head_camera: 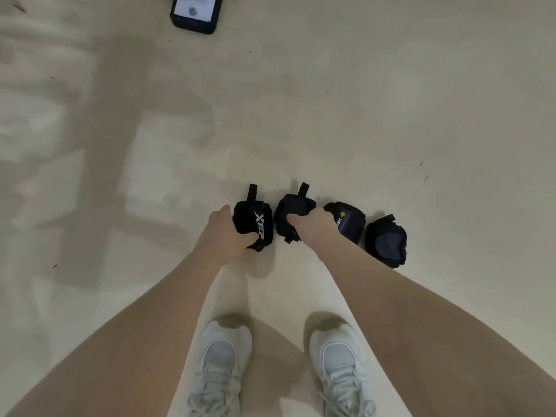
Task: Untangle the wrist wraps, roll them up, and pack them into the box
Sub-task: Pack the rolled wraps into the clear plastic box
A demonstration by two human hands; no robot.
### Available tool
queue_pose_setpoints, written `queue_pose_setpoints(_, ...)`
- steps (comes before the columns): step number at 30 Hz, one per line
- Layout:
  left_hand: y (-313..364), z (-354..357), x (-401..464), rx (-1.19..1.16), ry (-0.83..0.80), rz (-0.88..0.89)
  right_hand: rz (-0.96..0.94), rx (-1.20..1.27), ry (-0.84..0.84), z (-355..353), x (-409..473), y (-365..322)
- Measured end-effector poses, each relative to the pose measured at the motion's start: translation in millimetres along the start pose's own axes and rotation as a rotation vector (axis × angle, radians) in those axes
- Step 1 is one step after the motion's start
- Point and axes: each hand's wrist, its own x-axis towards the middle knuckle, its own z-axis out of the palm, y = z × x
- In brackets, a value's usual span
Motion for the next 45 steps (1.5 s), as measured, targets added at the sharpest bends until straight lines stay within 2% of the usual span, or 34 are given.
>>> queue_pose_setpoints(3,-2.8,22.9,38.4,0.002,0.019,0.038,0.017,-0.128,0.127,24.8,32.6,-7.4)
queue_pose_setpoints(6,0.3,38.6,58.5,-0.041,0.121,-0.033,0.039,-0.106,0.176,42.3,51.5,-13.5)
queue_pose_setpoints(9,6.5,35.7,62.5,-0.16,0.099,-0.05,0.013,-0.068,0.146,41.7,55.5,-10.7)
queue_pose_setpoints(12,14.5,9.7,45.0,-0.262,0.085,-0.086,-0.013,0.103,0.074,19.9,25.9,-13.3)
queue_pose_setpoints(16,40.7,-40.9,-30.0,-0.346,0.069,-0.023,-0.037,0.107,0.029,-29.7,-59.4,-15.6)
queue_pose_setpoints(20,89.2,-106.1,-135.3,-0.235,0.076,0.155,-0.008,0.251,-0.013,-99.0,-164.9,-27.2)
queue_pose_setpoints(22,115.2,-136.5,-190.9,-0.259,0.052,0.181,0.042,0.336,-0.06,-136.6,-223.8,-35.3)
queue_pose_setpoints(25,161.0,-179.0,-265.4,-0.207,-0.018,0.243,-0.033,0.393,-0.105,-191.6,-318.1,-46.7)
queue_pose_setpoints(30,230.2,-197.4,-374.1,0.024,-0.168,0.376,-0.214,0.355,0.073,-264.7,-464.3,-29.7)
queue_pose_setpoints(33,270.4,-173.7,-437.9,0.203,-0.225,0.529,-0.192,0.563,0.17,-295.3,-529.0,17.0)
queue_pose_setpoints(37,329.3,-111.7,-512.3,0.23,-0.287,0.631,-0.159,0.7,0.295,-335.3,-591.7,106.7)
queue_pose_setpoints(39,361.1,-63.7,-542.6,0.216,-0.347,0.649,-0.117,0.769,0.388,-354.5,-610.4,163.0)
queue_pose_setpoints(42,411.1,34.9,-592.6,0.242,-0.532,0.654,-0.054,0.967,0.493,-389.7,-632.8,263.8)
queue_pose_setpoints(45,445.7,114.3,-628.3,0.285,-0.671,0.63,-0.017,1.084,0.525,-418.6,-641.5,337.4)
